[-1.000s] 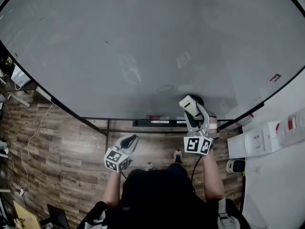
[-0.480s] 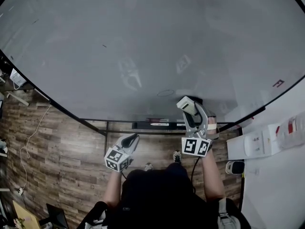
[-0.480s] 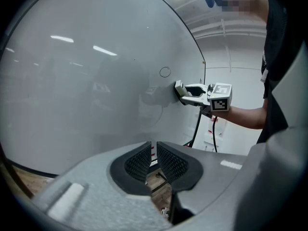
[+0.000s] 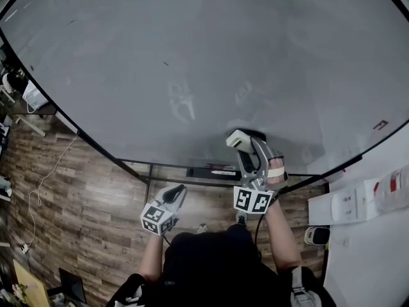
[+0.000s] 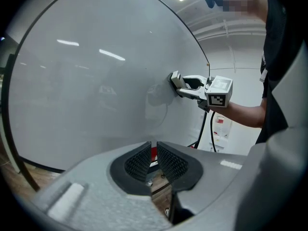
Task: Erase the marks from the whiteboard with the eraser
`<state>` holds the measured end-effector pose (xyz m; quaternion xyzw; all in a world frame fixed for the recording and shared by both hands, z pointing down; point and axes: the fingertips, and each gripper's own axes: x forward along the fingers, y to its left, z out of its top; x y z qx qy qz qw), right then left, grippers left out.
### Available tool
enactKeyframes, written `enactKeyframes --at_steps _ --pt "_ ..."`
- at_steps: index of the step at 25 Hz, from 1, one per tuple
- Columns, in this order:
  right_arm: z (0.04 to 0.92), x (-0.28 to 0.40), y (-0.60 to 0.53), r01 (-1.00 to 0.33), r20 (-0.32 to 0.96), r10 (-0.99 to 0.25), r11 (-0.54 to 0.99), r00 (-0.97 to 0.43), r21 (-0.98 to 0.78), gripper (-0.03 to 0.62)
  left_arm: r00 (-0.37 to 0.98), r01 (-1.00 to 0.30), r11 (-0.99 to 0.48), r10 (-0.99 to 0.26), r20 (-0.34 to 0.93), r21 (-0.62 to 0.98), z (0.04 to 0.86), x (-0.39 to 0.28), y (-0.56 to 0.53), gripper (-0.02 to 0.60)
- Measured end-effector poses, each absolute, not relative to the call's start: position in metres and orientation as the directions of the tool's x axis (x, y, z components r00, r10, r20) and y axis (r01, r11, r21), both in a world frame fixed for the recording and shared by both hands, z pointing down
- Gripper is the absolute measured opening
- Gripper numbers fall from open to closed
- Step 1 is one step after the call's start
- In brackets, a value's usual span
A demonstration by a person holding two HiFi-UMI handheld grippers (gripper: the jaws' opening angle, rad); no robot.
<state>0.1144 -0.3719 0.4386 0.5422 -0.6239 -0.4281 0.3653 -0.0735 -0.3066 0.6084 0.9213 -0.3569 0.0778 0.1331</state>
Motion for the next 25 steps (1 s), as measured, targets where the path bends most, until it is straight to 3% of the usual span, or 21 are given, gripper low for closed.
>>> enactKeyframes --at_steps 9,13,25 --pt "0.426 0.032 -0.386 -0.223 -0.04 -0.961 0.022 -0.273 0.975 0.256 0.678 -0.735 -0.644 -0.692 0.246 0.214 0.614 -0.116 -0.296 0.045" --pt "0.426 0.027 -0.385 -0.203 -0.041 -0.961 0.016 -0.274 0.979 0.256 0.664 -0.748 -0.629 -0.707 0.244 0.213 0.617 -0.125 -0.292 0.044" --pt "0.418 0.171 -0.366 -0.205 -0.042 -0.999 -0.045 0.018 0.978 0.256 0.781 -0.623 -0.75 -0.583 0.225 0.22 0.611 -0.055 -0.309 0.044"
